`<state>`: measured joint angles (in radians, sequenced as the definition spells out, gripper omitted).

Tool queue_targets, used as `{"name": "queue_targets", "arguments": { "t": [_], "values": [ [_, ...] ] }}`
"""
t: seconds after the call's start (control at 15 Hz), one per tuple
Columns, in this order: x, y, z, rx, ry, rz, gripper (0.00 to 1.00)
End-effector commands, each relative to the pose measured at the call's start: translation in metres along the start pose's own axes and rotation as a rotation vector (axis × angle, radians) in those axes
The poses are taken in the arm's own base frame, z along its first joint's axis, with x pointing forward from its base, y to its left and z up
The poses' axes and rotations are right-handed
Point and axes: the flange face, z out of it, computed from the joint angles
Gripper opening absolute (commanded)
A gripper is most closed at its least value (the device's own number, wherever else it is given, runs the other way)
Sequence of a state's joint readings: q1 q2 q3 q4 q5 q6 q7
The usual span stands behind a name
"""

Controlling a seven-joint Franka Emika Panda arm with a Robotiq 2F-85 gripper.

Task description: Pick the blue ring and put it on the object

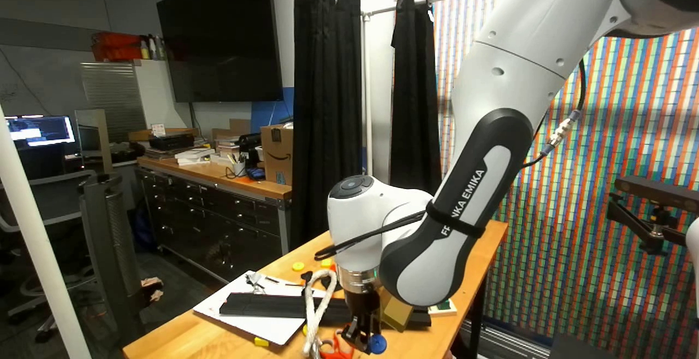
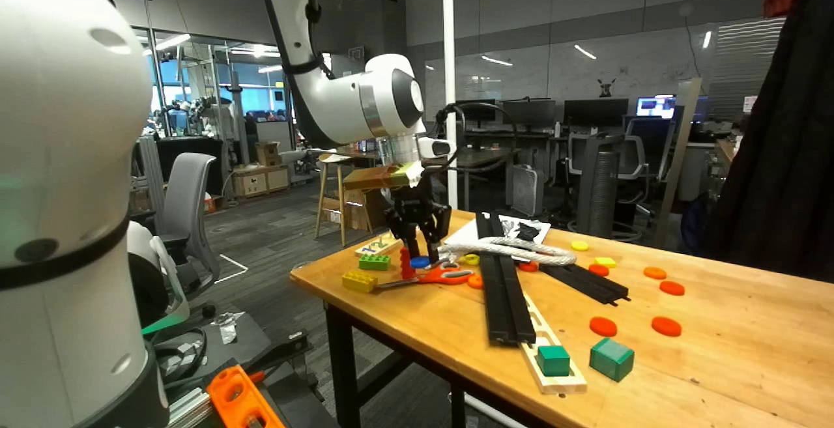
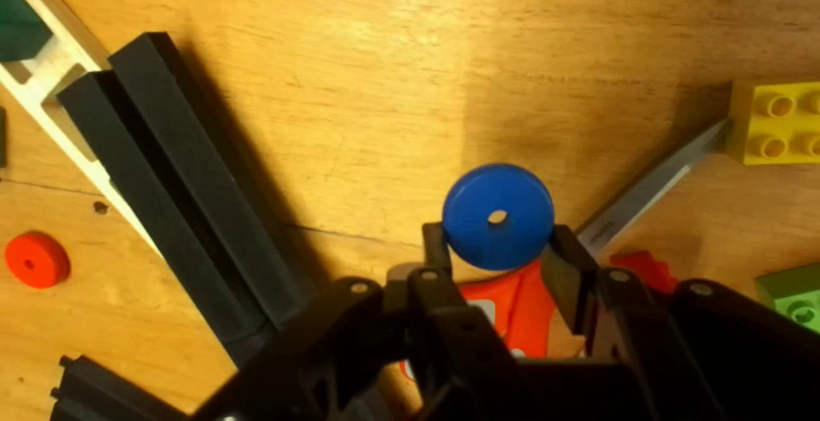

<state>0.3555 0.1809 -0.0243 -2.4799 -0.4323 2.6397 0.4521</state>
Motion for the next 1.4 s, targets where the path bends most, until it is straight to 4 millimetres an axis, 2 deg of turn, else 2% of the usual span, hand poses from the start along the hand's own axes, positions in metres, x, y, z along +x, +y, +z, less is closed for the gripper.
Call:
{"name": "queue_targets", "arguments": {
  "t": [0.0, 0.27, 0.53, 0.87, 1.33],
  "values": [
    [0.011, -0.02, -0.037, -0.045, 0.029, -0.016, 0.22],
    [0.023, -0.044, -0.062, -0.028, 0.069, -0.068, 0.22],
    [0.033, -0.062, -0.071, 0.017, 0.108, -0.107, 0.22],
    [0.04, -0.083, -0.071, 0.077, 0.133, -0.149, 0.22],
    [0.044, -0.115, -0.051, 0.16, 0.13, -0.203, 0.22]
  ]
}}
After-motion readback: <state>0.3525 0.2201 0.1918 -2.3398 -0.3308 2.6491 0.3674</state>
